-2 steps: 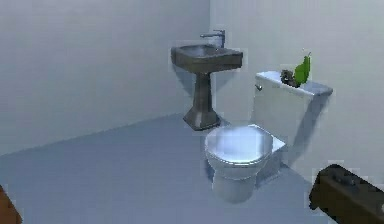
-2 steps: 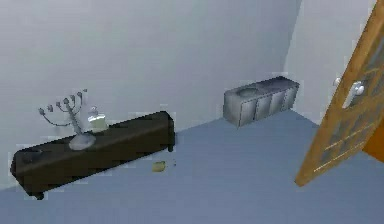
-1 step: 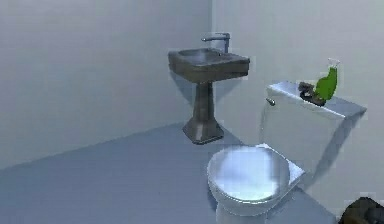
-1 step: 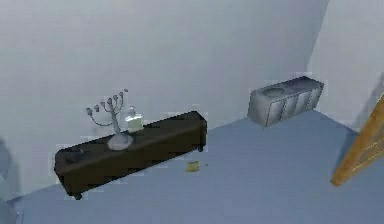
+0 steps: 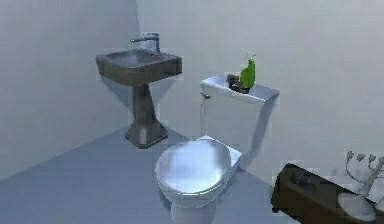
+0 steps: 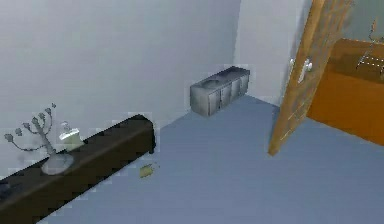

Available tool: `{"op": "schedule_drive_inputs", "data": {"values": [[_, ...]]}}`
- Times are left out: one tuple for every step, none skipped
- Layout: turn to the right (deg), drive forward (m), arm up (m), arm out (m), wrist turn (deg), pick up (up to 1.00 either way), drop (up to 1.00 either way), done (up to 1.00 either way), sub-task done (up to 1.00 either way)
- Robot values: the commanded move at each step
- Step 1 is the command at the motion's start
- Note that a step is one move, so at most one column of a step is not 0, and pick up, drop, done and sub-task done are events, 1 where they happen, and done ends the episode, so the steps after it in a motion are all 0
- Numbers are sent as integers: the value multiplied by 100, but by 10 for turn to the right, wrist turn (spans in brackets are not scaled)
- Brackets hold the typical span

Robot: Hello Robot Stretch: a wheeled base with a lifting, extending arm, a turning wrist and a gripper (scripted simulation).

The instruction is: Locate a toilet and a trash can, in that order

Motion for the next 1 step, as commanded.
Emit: {"op": "schedule_drive_inputs", "data": {"values": [[0,0,0,0,0,0,0,0,100]]}}
